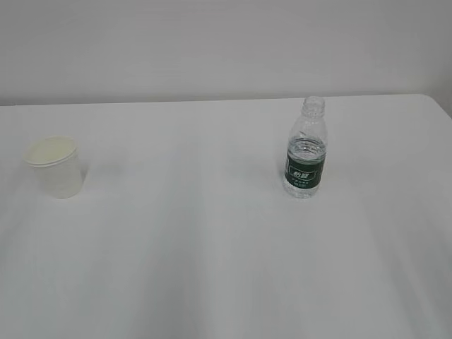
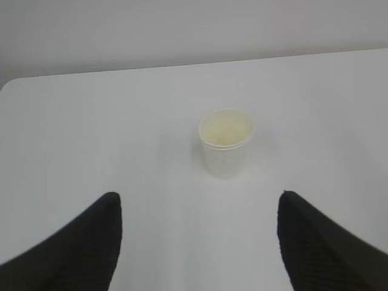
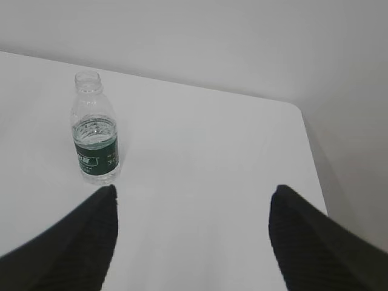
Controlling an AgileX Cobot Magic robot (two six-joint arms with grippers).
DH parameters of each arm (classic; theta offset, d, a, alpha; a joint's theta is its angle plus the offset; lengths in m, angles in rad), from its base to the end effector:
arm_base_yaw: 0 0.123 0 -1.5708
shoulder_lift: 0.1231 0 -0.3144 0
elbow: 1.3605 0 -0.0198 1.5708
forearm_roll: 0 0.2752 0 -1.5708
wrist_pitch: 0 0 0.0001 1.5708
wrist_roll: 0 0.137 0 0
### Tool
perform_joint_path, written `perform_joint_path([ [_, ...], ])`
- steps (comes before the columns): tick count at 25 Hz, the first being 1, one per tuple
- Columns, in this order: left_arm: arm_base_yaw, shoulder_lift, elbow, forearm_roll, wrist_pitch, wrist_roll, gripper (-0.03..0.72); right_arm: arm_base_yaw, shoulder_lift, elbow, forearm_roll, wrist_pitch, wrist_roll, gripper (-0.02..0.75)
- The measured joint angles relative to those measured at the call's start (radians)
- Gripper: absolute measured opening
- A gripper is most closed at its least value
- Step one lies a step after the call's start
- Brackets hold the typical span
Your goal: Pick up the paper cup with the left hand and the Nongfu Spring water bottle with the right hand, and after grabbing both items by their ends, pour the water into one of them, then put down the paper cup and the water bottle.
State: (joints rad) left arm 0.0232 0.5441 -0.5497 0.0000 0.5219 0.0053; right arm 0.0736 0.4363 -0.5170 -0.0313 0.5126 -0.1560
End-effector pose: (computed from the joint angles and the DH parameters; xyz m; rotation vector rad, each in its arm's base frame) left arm 0.1497 0.0035 0.3057 -0.0179 1.9999 0.0183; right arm 0.1302 0.0075 0.3090 -0.2352 1.9018 -0.0886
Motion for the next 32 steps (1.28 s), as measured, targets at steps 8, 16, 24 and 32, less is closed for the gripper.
perform_joint_path([
  [8,-0.006,0.069,0.000,0.000,-0.132,0.000,0.567,0.000,0.029,0.000,0.000,-0.119,-0.018,0.590],
  [16,-0.008,0.152,0.023,0.000,-0.316,0.000,0.557,0.000,0.091,0.052,-0.013,-0.327,-0.029,0.590],
  [24,-0.008,0.320,0.058,-0.020,-0.522,0.000,0.549,0.000,0.198,0.124,0.001,-0.578,-0.016,0.590],
  [32,-0.010,0.455,0.110,-0.063,-0.743,0.000,0.545,0.000,0.371,0.167,0.005,-0.756,0.020,0.590],
])
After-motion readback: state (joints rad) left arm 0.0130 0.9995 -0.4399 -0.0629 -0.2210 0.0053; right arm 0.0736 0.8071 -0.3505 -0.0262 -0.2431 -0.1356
